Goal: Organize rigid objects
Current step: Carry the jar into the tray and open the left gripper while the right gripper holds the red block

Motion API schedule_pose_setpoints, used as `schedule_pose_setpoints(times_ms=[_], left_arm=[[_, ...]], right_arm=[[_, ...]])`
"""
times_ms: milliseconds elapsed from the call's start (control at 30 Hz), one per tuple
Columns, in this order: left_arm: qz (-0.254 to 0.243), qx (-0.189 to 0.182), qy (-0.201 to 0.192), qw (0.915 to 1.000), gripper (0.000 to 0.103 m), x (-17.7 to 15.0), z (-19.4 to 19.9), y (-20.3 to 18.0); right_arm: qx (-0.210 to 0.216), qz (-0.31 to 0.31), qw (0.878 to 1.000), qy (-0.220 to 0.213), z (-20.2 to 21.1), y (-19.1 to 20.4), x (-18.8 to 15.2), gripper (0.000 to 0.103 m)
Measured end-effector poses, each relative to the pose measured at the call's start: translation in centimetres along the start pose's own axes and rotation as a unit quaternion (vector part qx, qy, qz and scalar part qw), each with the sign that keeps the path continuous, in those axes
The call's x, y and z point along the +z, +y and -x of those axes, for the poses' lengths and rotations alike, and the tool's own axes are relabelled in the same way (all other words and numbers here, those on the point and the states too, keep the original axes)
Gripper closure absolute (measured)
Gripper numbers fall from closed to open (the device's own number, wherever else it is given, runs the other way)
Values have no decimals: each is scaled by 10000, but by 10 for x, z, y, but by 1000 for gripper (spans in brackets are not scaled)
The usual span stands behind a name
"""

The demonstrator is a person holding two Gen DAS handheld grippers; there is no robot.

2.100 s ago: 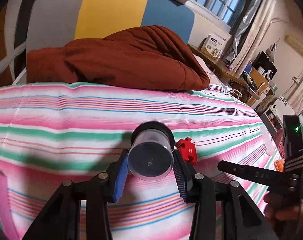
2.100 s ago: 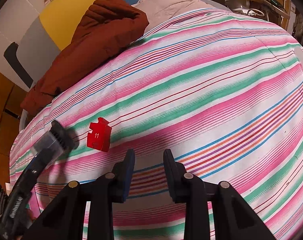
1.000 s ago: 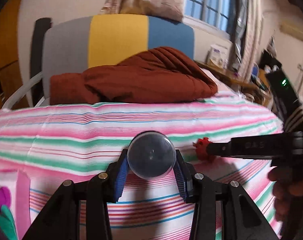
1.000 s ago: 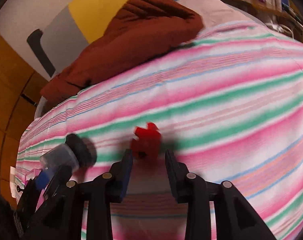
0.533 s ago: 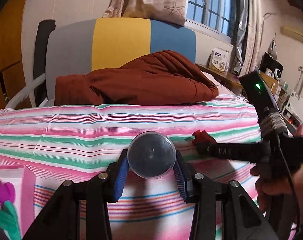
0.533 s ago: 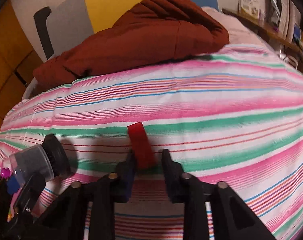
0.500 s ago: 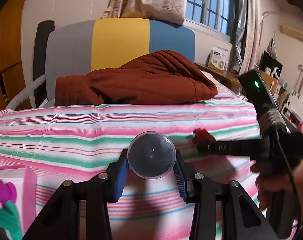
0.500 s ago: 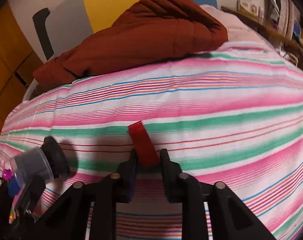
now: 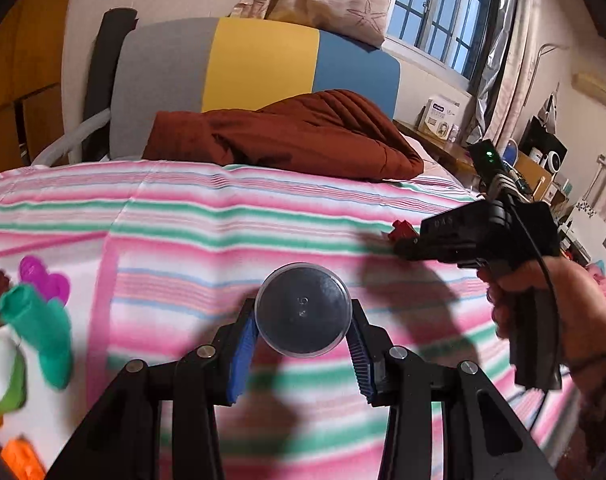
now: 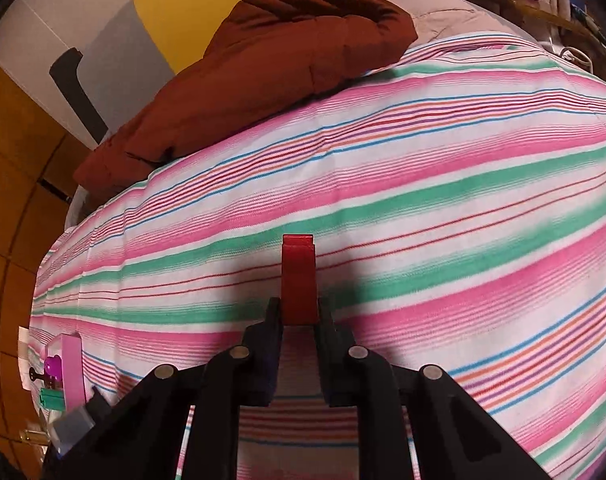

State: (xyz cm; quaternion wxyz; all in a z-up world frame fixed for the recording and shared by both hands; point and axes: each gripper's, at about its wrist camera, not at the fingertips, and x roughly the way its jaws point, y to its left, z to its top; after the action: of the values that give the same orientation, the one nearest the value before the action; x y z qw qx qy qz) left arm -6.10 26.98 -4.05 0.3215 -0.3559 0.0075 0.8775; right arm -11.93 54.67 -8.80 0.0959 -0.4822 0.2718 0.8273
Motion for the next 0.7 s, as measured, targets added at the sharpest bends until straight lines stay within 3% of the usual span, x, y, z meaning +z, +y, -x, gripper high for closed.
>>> schedule_pose_setpoints(times_ms=[700], left_arm=[[279,3,-314,9991,60,-34,135,65]], right_arm=[[151,506,9986,46,26,29,-41,89]])
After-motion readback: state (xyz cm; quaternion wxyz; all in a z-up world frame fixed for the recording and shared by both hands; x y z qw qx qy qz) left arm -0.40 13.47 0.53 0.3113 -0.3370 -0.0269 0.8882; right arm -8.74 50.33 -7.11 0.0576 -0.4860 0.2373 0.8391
